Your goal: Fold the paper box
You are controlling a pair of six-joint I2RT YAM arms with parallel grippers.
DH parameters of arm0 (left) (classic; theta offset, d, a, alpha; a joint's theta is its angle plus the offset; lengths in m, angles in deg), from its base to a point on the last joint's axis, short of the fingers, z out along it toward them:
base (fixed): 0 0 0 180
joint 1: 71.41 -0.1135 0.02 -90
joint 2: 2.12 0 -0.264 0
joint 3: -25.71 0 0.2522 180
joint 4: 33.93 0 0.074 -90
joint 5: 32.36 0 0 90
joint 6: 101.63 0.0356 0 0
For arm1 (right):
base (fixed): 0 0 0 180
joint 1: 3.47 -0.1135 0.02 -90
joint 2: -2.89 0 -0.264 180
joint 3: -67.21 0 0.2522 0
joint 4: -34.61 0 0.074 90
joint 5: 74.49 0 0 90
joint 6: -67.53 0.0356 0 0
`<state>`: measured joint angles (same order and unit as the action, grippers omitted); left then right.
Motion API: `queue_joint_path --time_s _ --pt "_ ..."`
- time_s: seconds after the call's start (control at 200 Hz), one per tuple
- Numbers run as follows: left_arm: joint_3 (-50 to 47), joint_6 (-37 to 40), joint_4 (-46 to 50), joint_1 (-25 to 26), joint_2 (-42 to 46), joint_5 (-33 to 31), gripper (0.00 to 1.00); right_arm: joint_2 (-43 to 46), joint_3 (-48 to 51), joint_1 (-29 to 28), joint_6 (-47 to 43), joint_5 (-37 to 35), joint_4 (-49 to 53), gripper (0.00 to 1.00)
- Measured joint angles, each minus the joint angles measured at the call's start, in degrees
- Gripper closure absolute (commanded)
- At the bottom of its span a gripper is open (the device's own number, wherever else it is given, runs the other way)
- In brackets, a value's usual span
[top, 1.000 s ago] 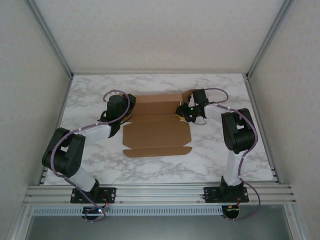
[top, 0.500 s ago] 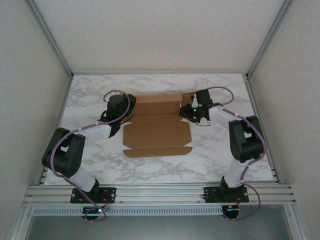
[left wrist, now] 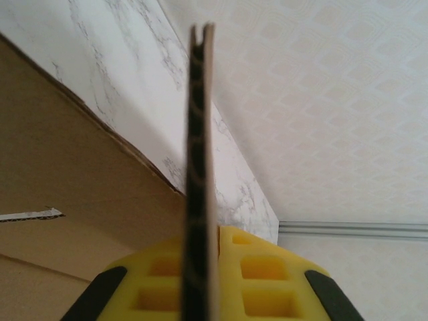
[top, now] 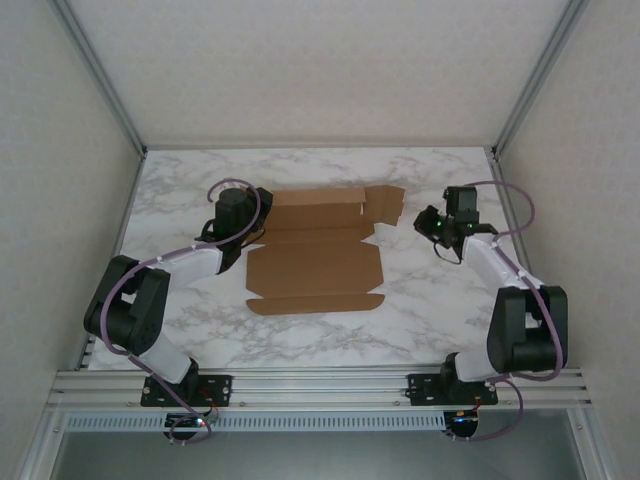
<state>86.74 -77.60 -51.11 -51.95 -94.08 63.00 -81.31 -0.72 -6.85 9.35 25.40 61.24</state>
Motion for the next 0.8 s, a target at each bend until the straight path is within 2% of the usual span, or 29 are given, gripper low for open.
queue_joint_path --time_s 0.17,0.32,0.566,0.801 --pt "0.1 0.0 0.3 0.0 0.0 0.0 1.0 -13.5 -15.2 1.3 -2.9 -1.1 2.7 0.83" --pt "0.1 0.0 0.2 0.0 0.0 0.0 1.0 -22.5 -23.0 1.2 -9.1 3.7 4.9 0.76" --pt "0.1 0.0 0.1 0.0 -0.1 0.1 1.0 -28.7 -24.7 0.3 -14.2 10.8 7.1 0.68" --pt "0.2 0.0 0.2 0.0 -0.1 0.2 1.0 -28.4 -23.8 -3.7 -18.8 14.3 6.4 0.68"
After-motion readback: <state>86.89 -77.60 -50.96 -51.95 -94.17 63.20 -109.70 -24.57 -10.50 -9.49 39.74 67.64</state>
